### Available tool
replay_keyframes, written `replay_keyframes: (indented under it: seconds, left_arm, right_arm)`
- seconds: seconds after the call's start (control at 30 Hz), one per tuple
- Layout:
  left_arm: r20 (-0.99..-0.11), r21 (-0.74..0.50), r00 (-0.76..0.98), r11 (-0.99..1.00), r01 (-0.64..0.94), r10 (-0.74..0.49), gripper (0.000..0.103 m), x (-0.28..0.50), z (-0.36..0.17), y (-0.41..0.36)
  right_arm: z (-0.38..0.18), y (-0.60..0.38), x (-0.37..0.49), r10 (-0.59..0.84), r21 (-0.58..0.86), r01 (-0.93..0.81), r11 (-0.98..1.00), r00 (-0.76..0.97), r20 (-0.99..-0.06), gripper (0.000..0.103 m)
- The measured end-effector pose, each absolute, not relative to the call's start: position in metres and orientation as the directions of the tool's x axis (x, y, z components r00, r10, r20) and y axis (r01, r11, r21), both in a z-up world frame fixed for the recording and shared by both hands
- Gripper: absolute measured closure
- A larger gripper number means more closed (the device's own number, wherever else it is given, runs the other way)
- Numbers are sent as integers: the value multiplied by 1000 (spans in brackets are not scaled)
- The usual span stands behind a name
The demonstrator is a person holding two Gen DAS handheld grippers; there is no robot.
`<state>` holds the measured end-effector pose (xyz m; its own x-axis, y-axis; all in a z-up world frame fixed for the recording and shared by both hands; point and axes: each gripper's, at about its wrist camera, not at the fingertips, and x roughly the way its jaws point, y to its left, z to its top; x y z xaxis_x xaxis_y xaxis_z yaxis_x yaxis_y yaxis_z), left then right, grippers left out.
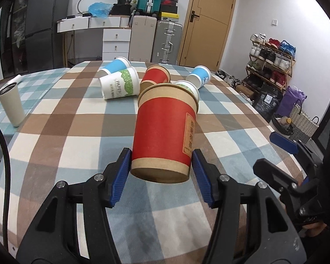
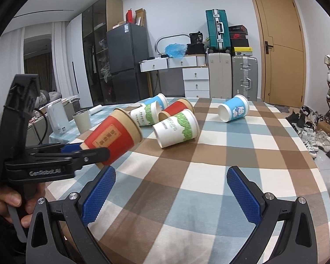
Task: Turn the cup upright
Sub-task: 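Close the left gripper on the red cup's body and lift it, then open the left gripper while the right gripper grasps the red cup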
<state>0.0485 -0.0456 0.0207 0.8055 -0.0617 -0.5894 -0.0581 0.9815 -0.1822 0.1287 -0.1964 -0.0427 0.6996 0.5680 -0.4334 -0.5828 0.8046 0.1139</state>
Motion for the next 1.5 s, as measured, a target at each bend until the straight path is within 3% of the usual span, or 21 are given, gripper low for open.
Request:
replay_keyframes:
  seconds: [0.47, 1.2, 1.5]
  left_arm:
    - [-587, -213, 808, 973, -88, -55, 49, 4, 14, -51]
    - [-635, -232, 772, 962, -142, -39, 49, 15, -15, -64]
    - [-633, -241, 773, 961, -135, -51, 20, 14, -13, -54]
  right_arm:
    - [-44, -187, 122, 575, 108, -597, 795, 684, -449, 0]
    - [-46, -189, 126, 570, 115, -591, 799, 680, -462, 0]
    - [-47, -188, 126, 570, 117, -591, 798, 679, -462, 0]
